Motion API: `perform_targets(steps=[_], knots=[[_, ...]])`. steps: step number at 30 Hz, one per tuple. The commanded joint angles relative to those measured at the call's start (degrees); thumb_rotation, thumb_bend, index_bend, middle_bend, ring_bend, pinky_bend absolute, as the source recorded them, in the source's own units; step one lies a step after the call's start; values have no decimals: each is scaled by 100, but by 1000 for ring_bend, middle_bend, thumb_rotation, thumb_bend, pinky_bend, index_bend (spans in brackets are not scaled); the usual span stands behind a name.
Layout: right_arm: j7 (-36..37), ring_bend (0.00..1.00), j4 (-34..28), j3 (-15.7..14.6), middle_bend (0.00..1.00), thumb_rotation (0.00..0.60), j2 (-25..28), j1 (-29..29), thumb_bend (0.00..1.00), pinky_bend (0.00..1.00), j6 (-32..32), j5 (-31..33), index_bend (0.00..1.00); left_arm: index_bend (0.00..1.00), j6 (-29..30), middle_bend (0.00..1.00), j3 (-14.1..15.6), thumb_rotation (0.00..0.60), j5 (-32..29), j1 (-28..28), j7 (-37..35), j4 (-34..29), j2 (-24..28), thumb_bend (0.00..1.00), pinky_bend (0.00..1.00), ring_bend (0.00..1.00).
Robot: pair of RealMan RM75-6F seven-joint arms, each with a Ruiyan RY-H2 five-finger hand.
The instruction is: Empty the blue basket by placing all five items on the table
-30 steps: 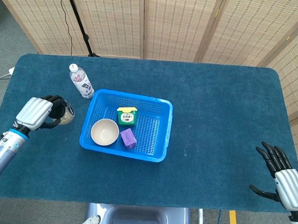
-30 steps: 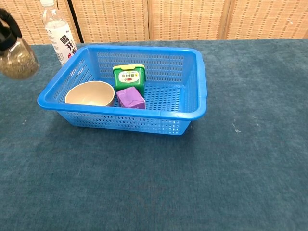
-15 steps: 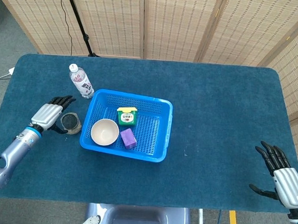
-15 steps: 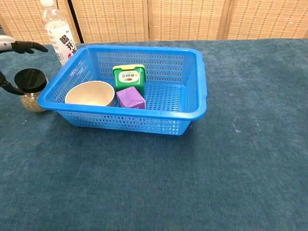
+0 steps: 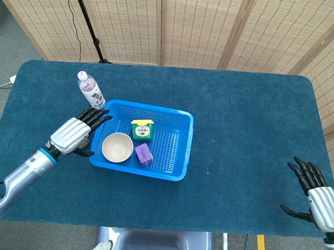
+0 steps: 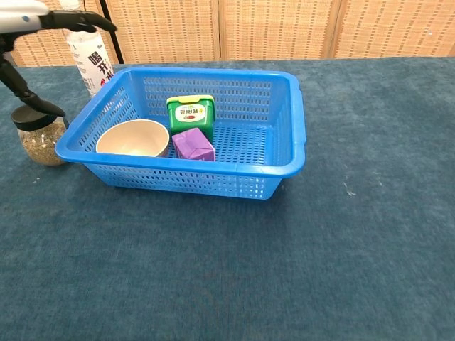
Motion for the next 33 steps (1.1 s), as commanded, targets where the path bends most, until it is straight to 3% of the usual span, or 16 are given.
perform_targets(steps=[1, 11, 23, 27, 29, 30, 33], knots=[[7, 33, 3, 7, 0, 600, 5, -4, 0, 0, 16, 5, 0, 0, -414, 0, -207, 600, -268, -349, 1280, -235, -424, 0, 0, 0], [97, 34, 52, 79, 0, 600, 15, -2, 0, 0, -5, 159, 0, 0, -1144, 0, -544, 600, -1477, -995, 3187, 113, -1463, 0, 0, 0], [152, 34, 98, 126, 0, 600, 7, 29, 0, 0, -112, 287, 0, 0, -1386, 0, -547, 600, -2336, -1458, 4141, 700, -2374, 6, 0, 0], [179, 34, 106, 137, 0, 600, 10, 33, 0, 0, -129, 311, 0, 11, -1373, 0, -522, 600, -2466, -1560, 4330, 824, -2574, 64, 0, 0], [188, 34, 107, 135, 0, 600, 11, 39, 0, 0, -148, 315, 0, 113, -1362, 0, -501, 600, -2534, -1615, 4442, 896, -2682, 115, 0, 6], [194, 34, 107, 134, 0, 600, 12, 42, 0, 0, -157, 315, 0, 225, -1357, 19, -489, 600, -2568, -1640, 4494, 925, -2731, 160, 0, 35], [202, 34, 106, 132, 0, 600, 16, 47, 0, 0, -175, 318, 0, 464, -1362, 209, -448, 600, -2616, -1704, 4589, 980, -2859, 296, 0, 219]])
